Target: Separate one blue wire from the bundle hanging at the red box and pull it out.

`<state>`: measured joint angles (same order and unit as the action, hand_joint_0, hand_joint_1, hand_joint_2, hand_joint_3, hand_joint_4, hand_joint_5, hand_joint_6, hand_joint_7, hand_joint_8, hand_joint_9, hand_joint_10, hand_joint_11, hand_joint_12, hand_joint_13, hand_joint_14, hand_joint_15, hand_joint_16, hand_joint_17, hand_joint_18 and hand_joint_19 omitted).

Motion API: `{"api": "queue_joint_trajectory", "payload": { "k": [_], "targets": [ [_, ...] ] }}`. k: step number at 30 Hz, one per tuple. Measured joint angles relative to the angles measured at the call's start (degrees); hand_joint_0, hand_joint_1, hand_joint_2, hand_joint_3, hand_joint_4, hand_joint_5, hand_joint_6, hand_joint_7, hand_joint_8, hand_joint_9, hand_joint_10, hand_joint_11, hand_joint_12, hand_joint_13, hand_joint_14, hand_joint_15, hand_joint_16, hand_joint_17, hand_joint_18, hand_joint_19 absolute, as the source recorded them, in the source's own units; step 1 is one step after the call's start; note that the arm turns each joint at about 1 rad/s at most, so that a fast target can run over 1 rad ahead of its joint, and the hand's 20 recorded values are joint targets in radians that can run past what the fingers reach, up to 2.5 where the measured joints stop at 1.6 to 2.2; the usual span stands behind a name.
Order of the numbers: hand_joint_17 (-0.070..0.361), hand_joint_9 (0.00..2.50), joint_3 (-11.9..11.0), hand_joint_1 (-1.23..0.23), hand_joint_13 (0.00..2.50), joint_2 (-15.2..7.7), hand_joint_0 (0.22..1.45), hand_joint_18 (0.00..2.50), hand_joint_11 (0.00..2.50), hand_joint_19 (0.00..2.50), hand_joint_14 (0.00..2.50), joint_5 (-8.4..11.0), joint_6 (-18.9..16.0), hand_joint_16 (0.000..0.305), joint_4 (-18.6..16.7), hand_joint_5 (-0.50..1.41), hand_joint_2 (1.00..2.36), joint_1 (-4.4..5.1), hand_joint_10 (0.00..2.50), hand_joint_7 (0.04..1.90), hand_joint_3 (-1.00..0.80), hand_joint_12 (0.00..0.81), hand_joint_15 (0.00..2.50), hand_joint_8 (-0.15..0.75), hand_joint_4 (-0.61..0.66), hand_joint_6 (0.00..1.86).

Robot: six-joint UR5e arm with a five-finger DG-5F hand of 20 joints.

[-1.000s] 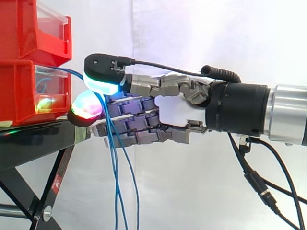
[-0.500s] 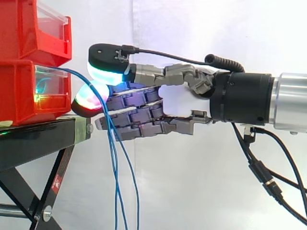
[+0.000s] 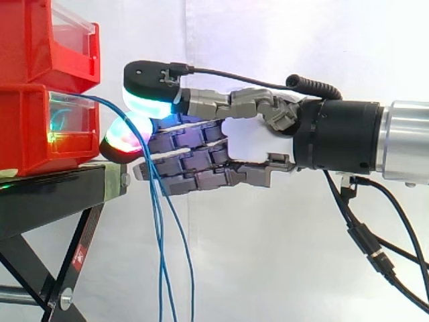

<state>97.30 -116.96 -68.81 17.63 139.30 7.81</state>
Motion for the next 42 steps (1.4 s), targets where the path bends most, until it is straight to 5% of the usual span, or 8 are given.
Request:
{"api": "queue_joint_trajectory", "payload": {
  "k": [20, 42],
  "targets": [
    [0.137, 0.08, 0.0, -0.65, 0.1, -0.1, 0.6, 0.15, 0.0, 0.15, 0.0, 0.5, 4.5, 0.061, -1.9, -0.18, 1.01, 0.87, 0.0, 1.31, -0.43, 0.318, 0.05, 0.174, 0.27, 0.54],
    [0.136, 0.08, 0.0, -0.63, 0.1, -1.2, 0.6, 0.15, 0.0, 0.16, 0.0, 0.35, 3.0, 0.06, -1.8, -0.18, 1.01, 0.48, 0.0, 1.31, -0.42, 0.318, 0.05, 0.173, 0.28, 0.54]
  ]
}}
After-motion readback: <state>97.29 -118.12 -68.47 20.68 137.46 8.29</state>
